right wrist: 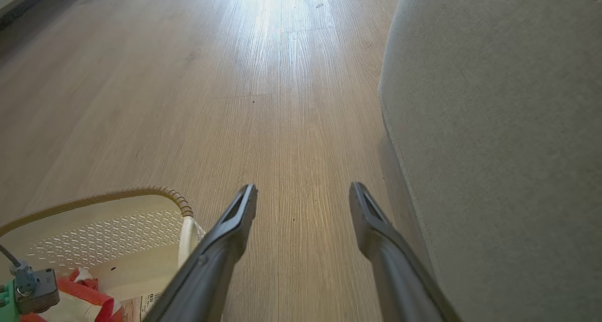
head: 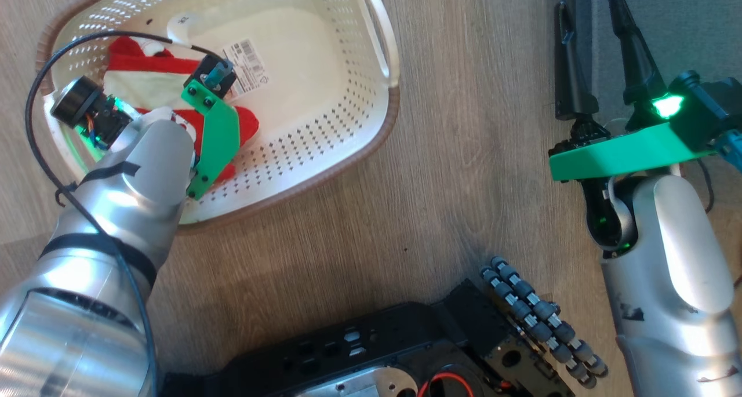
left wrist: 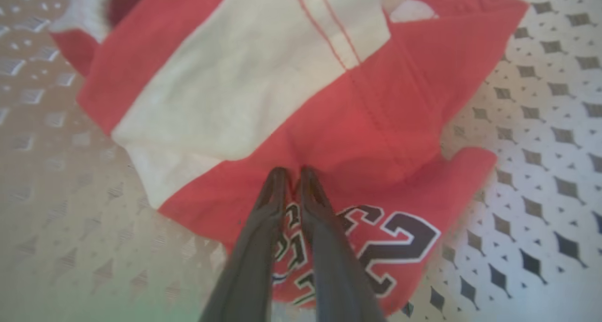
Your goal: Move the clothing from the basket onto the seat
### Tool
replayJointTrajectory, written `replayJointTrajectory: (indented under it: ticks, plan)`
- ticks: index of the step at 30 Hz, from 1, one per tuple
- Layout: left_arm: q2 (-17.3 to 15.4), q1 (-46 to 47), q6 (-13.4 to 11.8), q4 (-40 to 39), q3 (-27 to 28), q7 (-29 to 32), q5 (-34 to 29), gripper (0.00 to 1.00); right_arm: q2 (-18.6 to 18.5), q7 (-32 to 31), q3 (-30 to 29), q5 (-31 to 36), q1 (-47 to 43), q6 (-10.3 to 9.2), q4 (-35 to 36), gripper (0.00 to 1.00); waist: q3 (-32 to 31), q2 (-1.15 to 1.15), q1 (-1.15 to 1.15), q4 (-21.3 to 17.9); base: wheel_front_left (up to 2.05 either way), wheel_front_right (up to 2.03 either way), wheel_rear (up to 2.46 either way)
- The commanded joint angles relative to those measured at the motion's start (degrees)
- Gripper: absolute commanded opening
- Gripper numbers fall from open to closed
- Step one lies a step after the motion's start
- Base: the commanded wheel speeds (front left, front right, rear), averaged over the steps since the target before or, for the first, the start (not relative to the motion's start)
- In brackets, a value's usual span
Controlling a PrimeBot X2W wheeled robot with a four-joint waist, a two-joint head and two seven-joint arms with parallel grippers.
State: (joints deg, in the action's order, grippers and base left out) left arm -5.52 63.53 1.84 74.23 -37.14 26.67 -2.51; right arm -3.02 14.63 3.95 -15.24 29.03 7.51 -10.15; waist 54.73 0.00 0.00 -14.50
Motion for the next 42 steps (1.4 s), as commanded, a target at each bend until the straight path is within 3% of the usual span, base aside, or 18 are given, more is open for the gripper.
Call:
replayJointTrajectory:
  ticks: [1, 2, 9, 16, 32, 37, 42]
  plan:
    - [-1.2, -1.1, 0.1, -0.4, 0.3, 0.2, 0.0, 0.13, 0.1, 0.4, 0.7, -0.2, -1.6, -0.02, 1.6, 1.00, 0.1, 0.00, 0.00, 0.1, 0.00, 0.00, 0.00]
    - [-1.1, -1.1, 0.3, -0.4, 0.2, 0.1, 0.1, 0.00, 0.1, 0.4, 0.7, -0.2, -1.5, -0.02, 1.5, 1.00, 0.1, 0.00, 0.00, 0.1, 0.00, 0.00, 0.00]
    - [-0.2, -1.2, 1.3, -0.6, -0.6, -2.1, 0.9, 0.00, 0.1, 0.4, 0.5, 0.0, -1.2, -0.02, 0.9, 1.00, -0.9, 0.00, 0.00, 0.5, 0.00, 0.00, 0.00]
    - [1.4, -2.9, 1.6, -2.5, 1.1, -9.3, 4.4, 0.00, 0.1, 0.4, -0.3, 0.7, -2.6, -0.02, 0.0, 1.00, -5.5, 0.00, 0.00, 1.8, 0.00, 0.00, 0.00]
    - [2.6, -17.7, 1.2, -10.0, 9.1, -38.1, 19.5, 0.00, 0.1, 0.4, -5.3, 5.3, -12.7, -0.02, -3.0, 1.00, -31.2, 0.00, 0.00, 7.7, 0.00, 0.00, 0.00]
    - [2.6, -23.9, 0.6, -14.6, 12.0, -41.4, 22.9, 0.00, 0.1, 0.4, -6.6, 6.7, -17.1, -0.02, -3.6, 1.00, -38.5, 0.00, 0.00, 9.6, 0.00, 0.00, 0.00]
    - [1.4, -30.3, -0.6, -25.4, 15.9, -41.6, 23.9, 0.00, 0.1, 0.4, -7.6, 8.3, -20.1, -0.02, -3.7, 1.00, -42.8, 0.00, 0.00, 10.9, 0.00, 0.00, 0.00]
